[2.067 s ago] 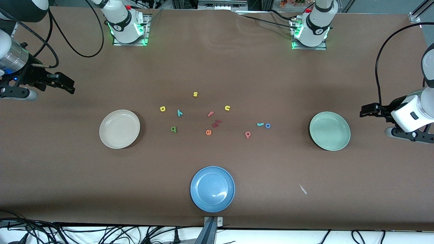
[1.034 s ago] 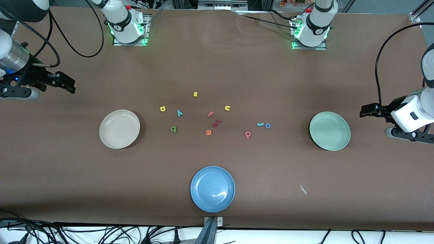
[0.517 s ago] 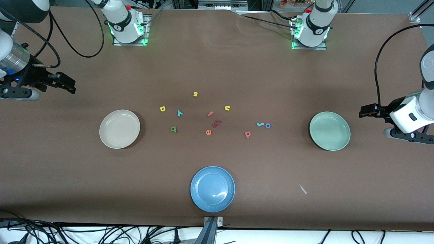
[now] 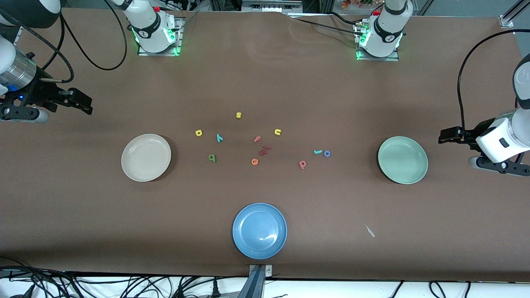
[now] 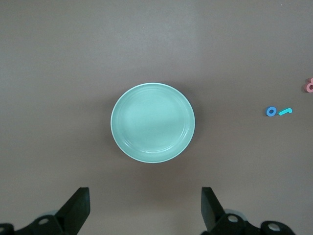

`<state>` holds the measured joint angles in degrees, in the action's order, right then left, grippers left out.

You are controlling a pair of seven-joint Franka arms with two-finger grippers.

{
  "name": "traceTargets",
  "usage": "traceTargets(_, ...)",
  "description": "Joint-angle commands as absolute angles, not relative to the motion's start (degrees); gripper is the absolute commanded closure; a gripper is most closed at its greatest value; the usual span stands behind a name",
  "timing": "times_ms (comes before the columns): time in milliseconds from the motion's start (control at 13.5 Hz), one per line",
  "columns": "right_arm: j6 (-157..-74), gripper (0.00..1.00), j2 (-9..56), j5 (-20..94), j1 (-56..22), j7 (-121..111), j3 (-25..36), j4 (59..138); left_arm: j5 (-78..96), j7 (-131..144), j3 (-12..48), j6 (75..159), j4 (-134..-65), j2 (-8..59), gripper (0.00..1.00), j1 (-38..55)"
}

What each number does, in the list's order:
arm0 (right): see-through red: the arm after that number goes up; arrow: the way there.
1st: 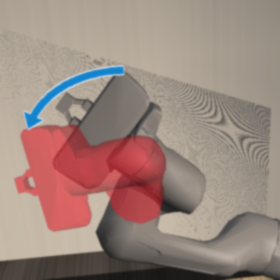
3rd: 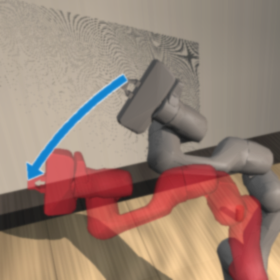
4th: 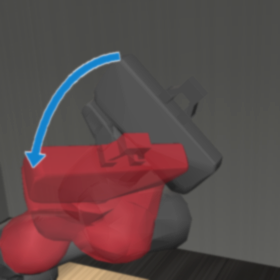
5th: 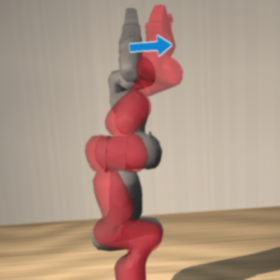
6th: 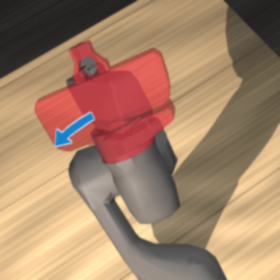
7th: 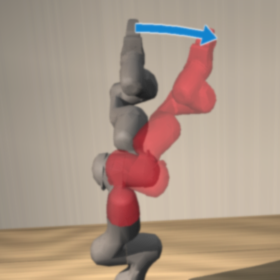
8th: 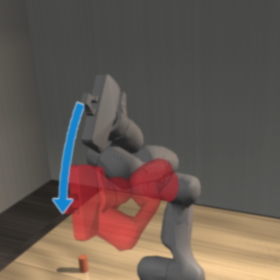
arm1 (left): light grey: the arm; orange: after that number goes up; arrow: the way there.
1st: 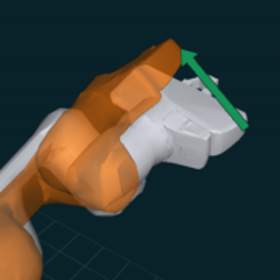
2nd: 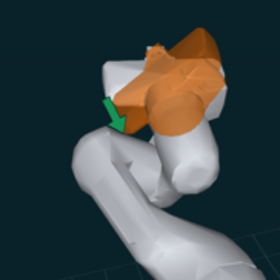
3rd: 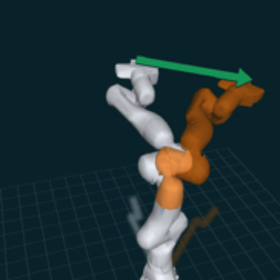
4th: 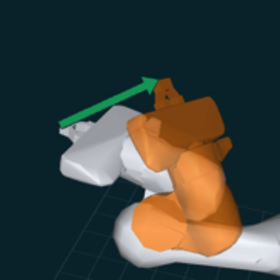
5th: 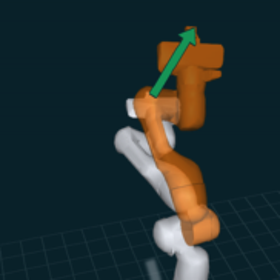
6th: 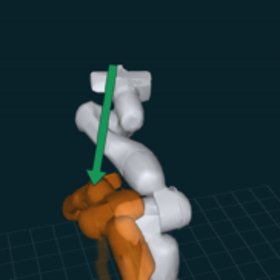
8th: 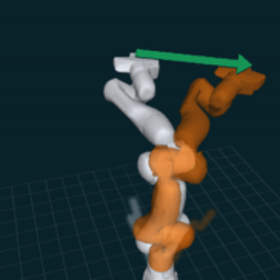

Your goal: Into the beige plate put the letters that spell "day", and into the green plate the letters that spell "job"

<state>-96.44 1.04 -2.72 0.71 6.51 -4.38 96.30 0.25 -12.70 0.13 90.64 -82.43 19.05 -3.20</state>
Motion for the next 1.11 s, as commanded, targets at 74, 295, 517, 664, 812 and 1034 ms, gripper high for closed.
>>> traceTargets(74,-95.4,0.0,1.7,-2.7,0.9,5.7,-4.4,94.8,0.9,-12.9,0.2,90.3,-81.7,18.9,0.0,-3.3)
traceTargets(295,-95.4,0.0,1.7,-2.7,1.0,5.8,-4.4,94.8,0.9,-12.8,0.1,90.5,-81.7,18.9,0.01,-3.3)
traceTargets(517,-95.4,0.0,1.7,-2.7,1.0,5.8,-4.4,94.8,0.9,-9.5,0.0,93.0,-81.7,18.6,0.01,-3.5)
traceTargets(664,-95.4,0.0,1.8,-2.7,1.0,6.0,-4.4,94.8,0.8,-9.0,-0.1,93.1,-81.7,18.5,0.01,-3.6)
traceTargets(812,-95.4,0.0,1.8,-2.7,1.0,6.0,-4.4,94.8,0.8,-8.3,-0.1,93.0,-81.7,18.4,0.0,-3.6)
traceTargets(1034,-95.4,0.0,1.8,-2.7,1.0,6.0,-4.4,94.8,0.7,-5.0,0.0,92.6,-81.6,18.3,0.0,-3.6)
